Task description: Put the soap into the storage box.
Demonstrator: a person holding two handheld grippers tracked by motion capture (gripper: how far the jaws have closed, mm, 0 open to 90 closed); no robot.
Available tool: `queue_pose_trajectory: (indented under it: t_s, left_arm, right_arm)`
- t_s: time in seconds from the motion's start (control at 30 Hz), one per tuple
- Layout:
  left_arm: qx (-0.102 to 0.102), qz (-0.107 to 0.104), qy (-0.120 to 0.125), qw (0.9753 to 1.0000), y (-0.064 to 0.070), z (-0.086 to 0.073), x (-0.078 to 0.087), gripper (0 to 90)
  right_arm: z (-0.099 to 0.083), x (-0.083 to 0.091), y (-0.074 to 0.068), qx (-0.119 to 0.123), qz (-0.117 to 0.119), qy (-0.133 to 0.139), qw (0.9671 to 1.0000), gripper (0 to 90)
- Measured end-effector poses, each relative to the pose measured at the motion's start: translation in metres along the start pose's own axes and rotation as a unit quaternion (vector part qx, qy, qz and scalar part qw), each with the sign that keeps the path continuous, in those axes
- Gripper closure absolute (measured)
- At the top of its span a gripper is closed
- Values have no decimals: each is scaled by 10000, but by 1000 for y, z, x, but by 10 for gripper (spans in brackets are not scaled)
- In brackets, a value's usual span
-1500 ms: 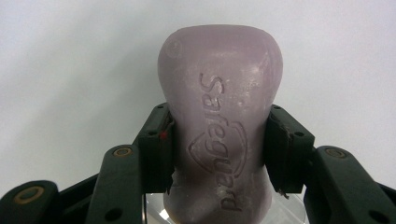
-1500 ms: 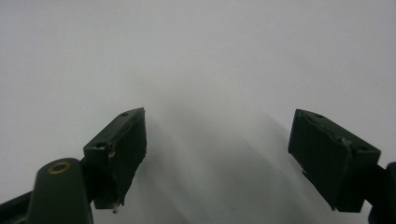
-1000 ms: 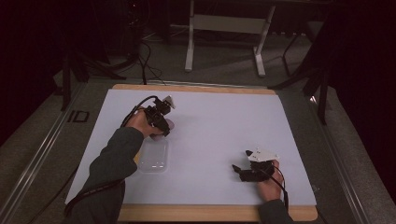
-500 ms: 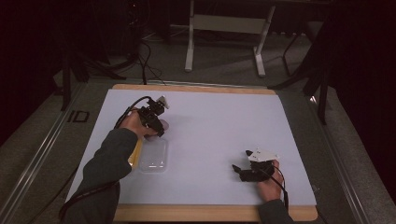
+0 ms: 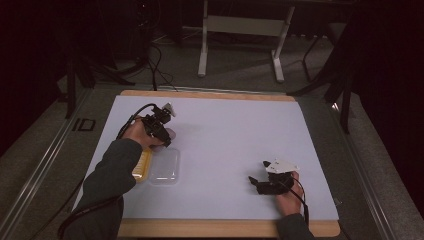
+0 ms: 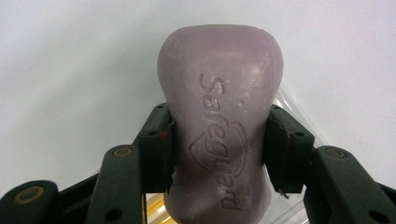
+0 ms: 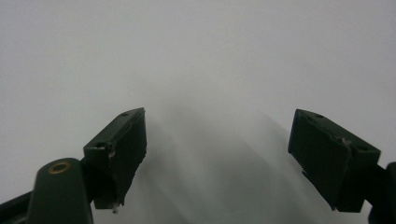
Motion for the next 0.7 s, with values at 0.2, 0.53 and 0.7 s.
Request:
queue_pose_trajectory:
  t_s: [0.2, 0.53, 0.7]
  left_arm:
    - [27, 43, 7, 10000, -1, -4, 0, 499]
    - [120, 49, 0, 9999, -4, -11, 0, 499]
    - [132, 64, 5, 9999, -4, -15, 2, 499]
  right_arm:
    - [0, 0, 0, 10, -2, 4, 10000, 190]
    - [0, 0, 0, 17, -9, 5, 10000, 190]
    - [0, 0, 0, 13, -9, 6, 10000, 190]
Point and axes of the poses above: each handheld gripper's, and its own axes: x roughly backward along the jaws, z roughly out of its top, y roughly to its right, the point moved 3 cm from there along -x, roughly forward along the jaws, and after that the axes turned 6 degrees about y, right-handed, at the moved point
